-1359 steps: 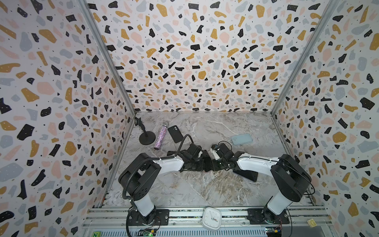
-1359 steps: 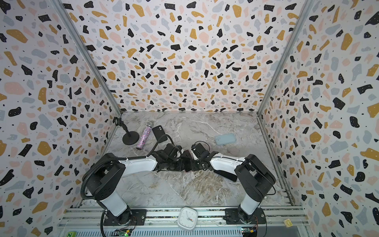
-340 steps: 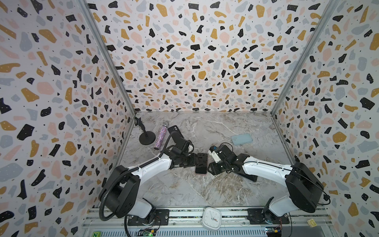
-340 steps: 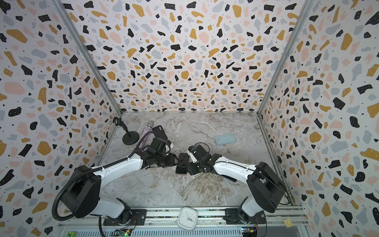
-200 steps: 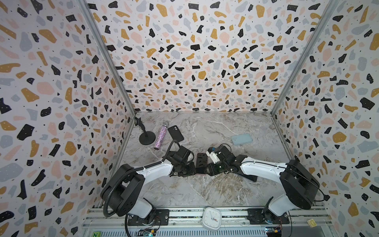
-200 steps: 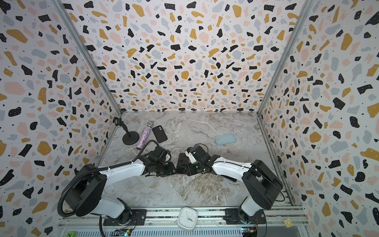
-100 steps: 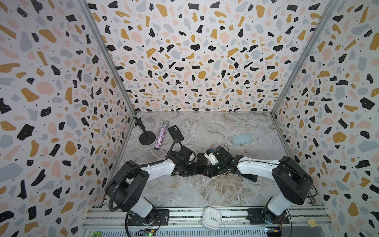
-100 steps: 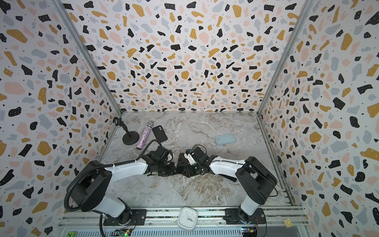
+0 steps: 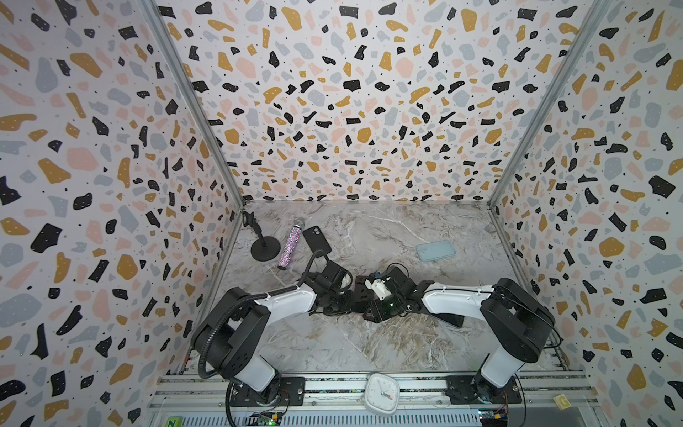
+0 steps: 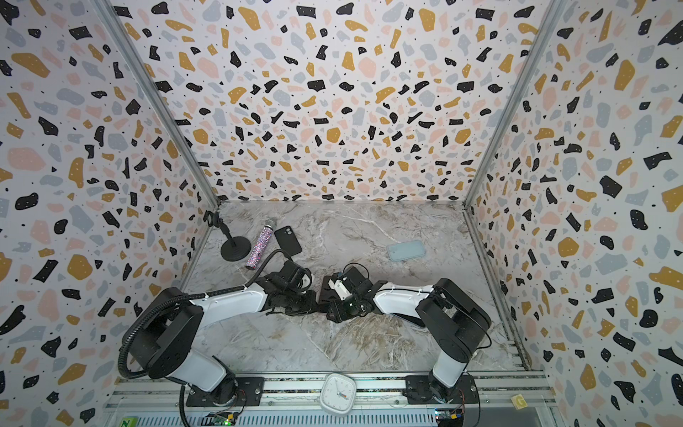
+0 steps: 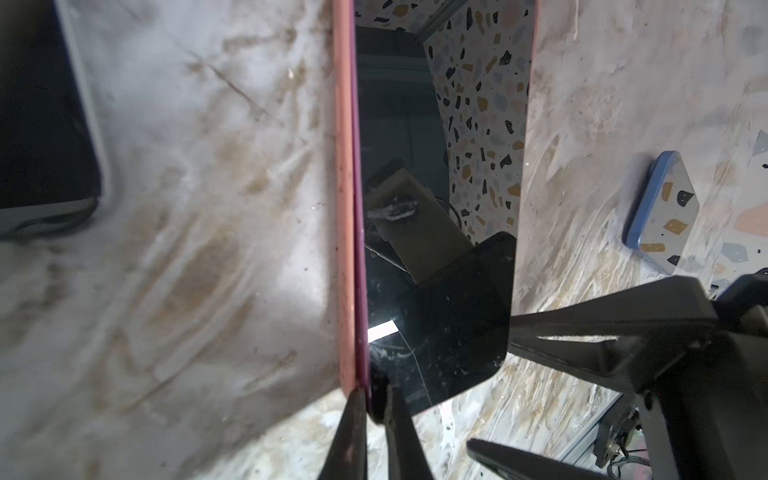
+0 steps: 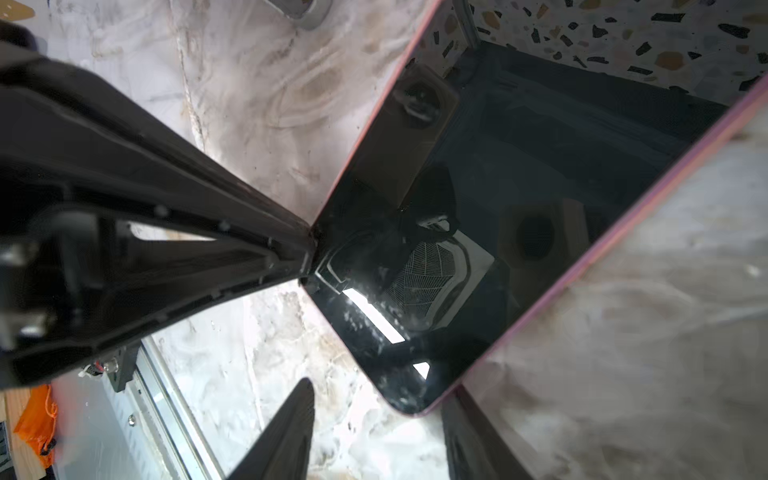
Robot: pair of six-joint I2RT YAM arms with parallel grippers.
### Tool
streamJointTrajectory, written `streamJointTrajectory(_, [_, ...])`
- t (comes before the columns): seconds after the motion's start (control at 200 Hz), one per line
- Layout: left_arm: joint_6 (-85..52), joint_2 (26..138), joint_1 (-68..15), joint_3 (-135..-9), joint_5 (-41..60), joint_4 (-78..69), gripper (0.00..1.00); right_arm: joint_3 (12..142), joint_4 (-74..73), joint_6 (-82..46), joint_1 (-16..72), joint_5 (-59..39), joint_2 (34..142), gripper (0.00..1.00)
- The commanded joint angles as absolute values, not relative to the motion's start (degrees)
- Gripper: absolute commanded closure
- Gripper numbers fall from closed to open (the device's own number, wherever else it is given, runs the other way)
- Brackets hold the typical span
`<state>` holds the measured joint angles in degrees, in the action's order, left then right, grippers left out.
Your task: Put the phone into the phone case
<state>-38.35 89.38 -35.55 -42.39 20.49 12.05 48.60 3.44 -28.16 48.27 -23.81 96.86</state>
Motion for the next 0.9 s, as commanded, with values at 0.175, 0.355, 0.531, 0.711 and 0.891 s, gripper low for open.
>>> streamJointTrajectory(0.175, [-37.2, 95.2, -36.5, -39.8, 17.1, 10.6, 0.95, 51.0, 3.2, -26.8, 49.7, -25.0, 99.5, 0.49])
streamJointTrajectory(0.355, [-36.9, 95.8, -36.5, -38.4, 16.8, 9.8, 0.98, 51.4, 3.2, -26.7, 50.2, -24.9, 100.0, 0.49])
streamJointTrajectory(0.531, [-36.7, 96.4, -36.6, -37.2, 16.5, 8.9, 1.0, 53.0, 4.6, -26.4, 51.3, -23.5, 101.2, 0.49])
streamJointTrajectory(0.711, [-36.9, 96.4, -36.8, -35.3, 16.5, 7.7, 1.0, 53.6, 5.4, -26.4, 51.4, -22.4, 101.9, 0.5])
streamJointTrajectory(0.891, [-35.4, 94.5, -37.1, -36.1, 16.8, 11.0, 0.94, 54.2, 6.3, -26.2, 51.5, -21.1, 101.0, 0.5])
